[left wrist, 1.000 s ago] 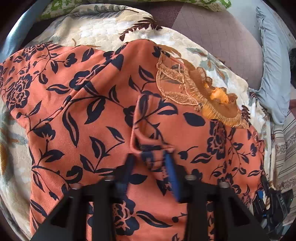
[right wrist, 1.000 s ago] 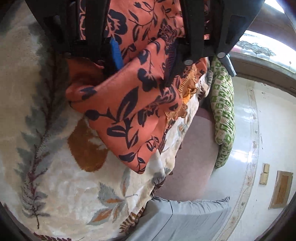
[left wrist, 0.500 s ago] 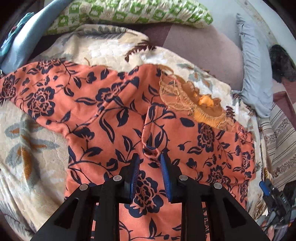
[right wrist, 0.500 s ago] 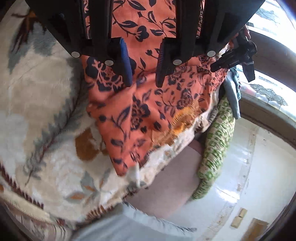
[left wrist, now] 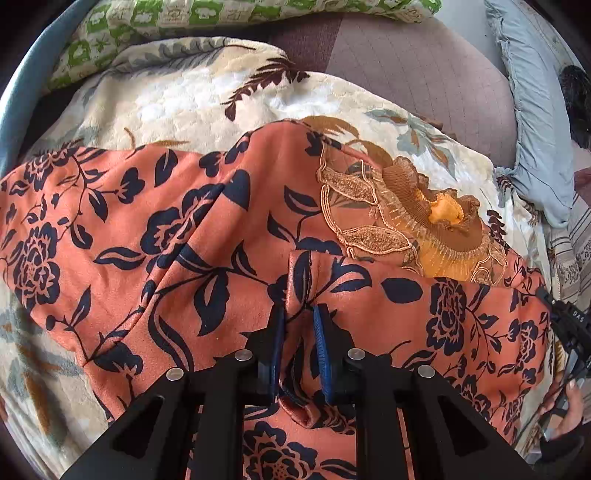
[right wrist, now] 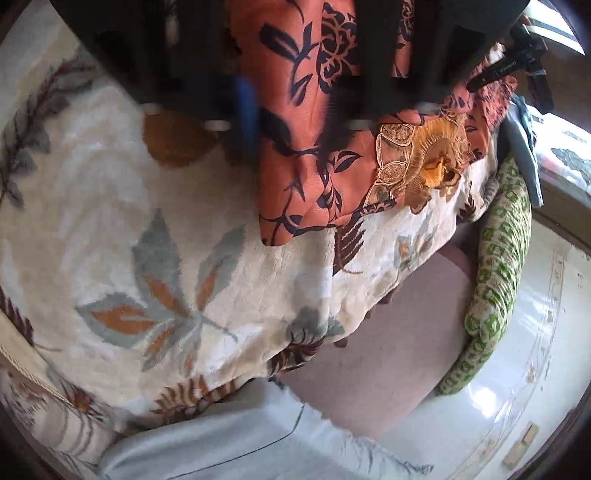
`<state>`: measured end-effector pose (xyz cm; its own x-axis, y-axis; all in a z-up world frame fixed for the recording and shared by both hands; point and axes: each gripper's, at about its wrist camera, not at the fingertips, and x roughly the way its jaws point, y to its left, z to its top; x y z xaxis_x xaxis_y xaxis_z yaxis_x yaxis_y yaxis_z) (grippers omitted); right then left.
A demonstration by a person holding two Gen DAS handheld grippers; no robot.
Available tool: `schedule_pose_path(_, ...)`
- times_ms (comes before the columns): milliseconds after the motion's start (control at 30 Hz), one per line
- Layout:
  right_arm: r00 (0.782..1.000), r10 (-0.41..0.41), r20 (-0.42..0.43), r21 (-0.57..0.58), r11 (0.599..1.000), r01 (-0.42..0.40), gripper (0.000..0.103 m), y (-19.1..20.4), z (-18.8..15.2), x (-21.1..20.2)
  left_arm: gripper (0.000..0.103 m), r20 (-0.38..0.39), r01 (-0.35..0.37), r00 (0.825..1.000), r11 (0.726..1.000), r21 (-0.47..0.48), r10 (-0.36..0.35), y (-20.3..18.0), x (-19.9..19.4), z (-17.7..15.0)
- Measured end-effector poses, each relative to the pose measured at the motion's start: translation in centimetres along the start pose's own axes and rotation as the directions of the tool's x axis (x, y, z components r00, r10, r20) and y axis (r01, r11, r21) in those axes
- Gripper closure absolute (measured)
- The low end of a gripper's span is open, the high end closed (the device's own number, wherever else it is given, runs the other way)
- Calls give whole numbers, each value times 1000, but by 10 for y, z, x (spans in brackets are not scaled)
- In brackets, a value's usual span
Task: Fold small clothes
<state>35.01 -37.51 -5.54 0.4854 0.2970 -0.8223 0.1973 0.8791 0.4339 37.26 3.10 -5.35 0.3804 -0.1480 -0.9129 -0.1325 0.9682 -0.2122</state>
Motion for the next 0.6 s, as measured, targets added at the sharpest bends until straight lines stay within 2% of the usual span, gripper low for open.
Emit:
schedule_pose_path(33, 997, 24, 71, -9, 1000, -24, 96, 1, 3, -10, 88, 29, -29, 999, 999, 17, 28, -3, 0, 0)
schedule_pose_path(67, 995, 16, 101, 6, 1000, -17, 96, -5, 6, -12, 88, 55, -59, 997, 998, 38, 57, -6, 1, -2)
schedule_pose_path(100, 997, -27, 68, 30, 999, 25, 96, -15, 7, -2, 87, 66, -105, 993, 993, 55, 102, -8, 5, -3)
schedule_pose_path(133, 996, -88, -2, 51, 995, 88, 96, -27, 6, 13, 87, 55, -149, 988, 986, 73, 145, -11, 11, -5)
schedule_pose_path(167, 988, -137, -71, 56, 988, 141, 95, -37, 1, 27, 87, 43, -160, 987, 984, 79, 157, -11, 17, -6)
schedule_pose_path(200, 988, -133, -81, 59, 989, 138, 95, -42, -4, 30, 87, 57, -162, 986, 984, 79, 157, -13, 17, -7)
schedule_pose_path(300, 997, -73, 1, 94, 993, 73, 83, -45, -10, 0, 87, 54, -158, 987, 984, 82, 154, -13, 11, -9)
schedule_pose_path(367, 999, 17, 27, 116, 993, -20, 81, -46, -17, -25, 87, 37, -114, 993, 991, 66, 111, -7, 2, -12)
schedule_pose_path(433, 997, 71, 35, 117, 990, -75, 70, -44, -31, -49, 87, 35, -78, 996, 995, 58, 76, -1, -6, -13)
schedule_pose_path(500, 987, 156, 48, 145, 976, -162, 68, -43, -49, -70, 85, 34, -35, 999, 998, 46, 34, 4, -17, -21)
schedule_pose_path(567, 969, 241, 50, 168, 955, -246, 62, -36, -65, -83, 79, 20, 25, 999, 1000, 12, -25, 12, -26, -25)
schedule_pose_path(600, 965, 259, 45, 169, 950, -263, 57, -31, -74, -87, 76, 13, 67, 998, 998, -15, -67, 16, -30, -28)
